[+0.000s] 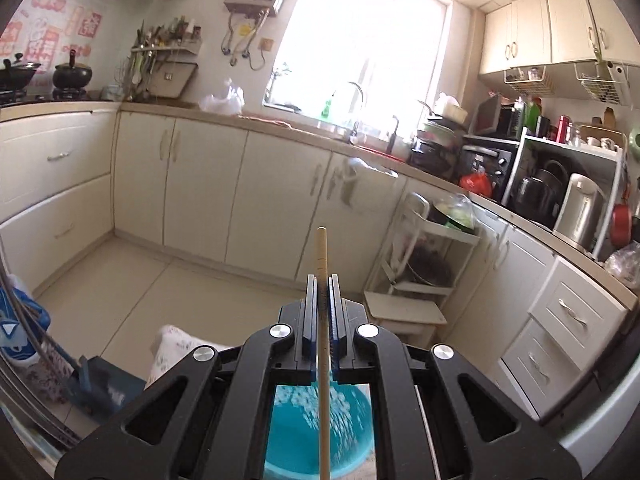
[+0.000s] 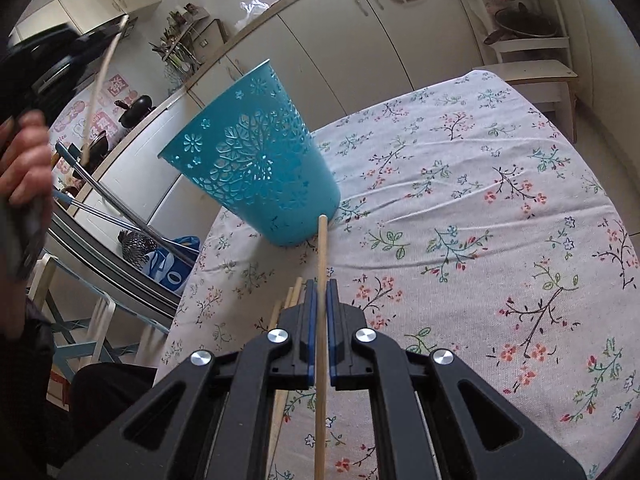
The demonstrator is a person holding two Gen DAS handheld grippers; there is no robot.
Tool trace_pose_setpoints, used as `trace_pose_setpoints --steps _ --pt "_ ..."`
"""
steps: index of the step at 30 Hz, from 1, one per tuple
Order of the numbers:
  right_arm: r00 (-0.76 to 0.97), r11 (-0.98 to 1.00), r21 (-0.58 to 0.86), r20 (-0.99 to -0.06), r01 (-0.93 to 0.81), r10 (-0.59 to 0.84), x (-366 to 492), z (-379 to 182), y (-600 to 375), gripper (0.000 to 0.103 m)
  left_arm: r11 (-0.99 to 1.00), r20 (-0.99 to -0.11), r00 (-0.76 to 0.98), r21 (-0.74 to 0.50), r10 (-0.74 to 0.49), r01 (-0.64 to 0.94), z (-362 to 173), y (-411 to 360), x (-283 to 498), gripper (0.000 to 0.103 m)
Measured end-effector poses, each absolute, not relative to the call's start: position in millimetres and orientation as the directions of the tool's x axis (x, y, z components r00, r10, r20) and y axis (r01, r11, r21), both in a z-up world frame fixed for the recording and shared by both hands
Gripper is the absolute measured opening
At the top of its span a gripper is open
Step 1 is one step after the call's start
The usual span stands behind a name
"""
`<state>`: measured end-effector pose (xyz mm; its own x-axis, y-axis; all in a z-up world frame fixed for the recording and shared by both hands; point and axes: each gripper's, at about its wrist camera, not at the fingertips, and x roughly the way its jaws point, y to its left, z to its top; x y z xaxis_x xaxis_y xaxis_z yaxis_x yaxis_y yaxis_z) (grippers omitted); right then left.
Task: Organize utensils
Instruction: 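Lift the stick with the right gripper and carry it over the basket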
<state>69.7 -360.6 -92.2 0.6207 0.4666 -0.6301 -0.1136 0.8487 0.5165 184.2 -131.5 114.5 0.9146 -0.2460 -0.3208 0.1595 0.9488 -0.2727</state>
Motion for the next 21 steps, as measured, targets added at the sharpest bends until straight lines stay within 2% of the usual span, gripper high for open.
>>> trace_pose_setpoints --steps 5,13,21 --pt "0.634 0.843 0.528 -0.619 -0.102 0.464 72 -93 -366 0.005 0.968 -0.294 0.942 -0.233 -0.162 0.094 94 -140 211 0.004" --pt "0.681 0.853 0.505 -0.581 -0.127 0.446 68 -78 -366 0.005 0.983 -0.406 0.907 -0.18 -0.114 0.043 42 -138 229 0.005" --pt "0.711 0.856 0.497 -0.55 -0.143 0.438 65 -71 -369 0.005 0.986 -0.494 0.862 -0.162 -0.115 0.039 6 -122 207 0.007"
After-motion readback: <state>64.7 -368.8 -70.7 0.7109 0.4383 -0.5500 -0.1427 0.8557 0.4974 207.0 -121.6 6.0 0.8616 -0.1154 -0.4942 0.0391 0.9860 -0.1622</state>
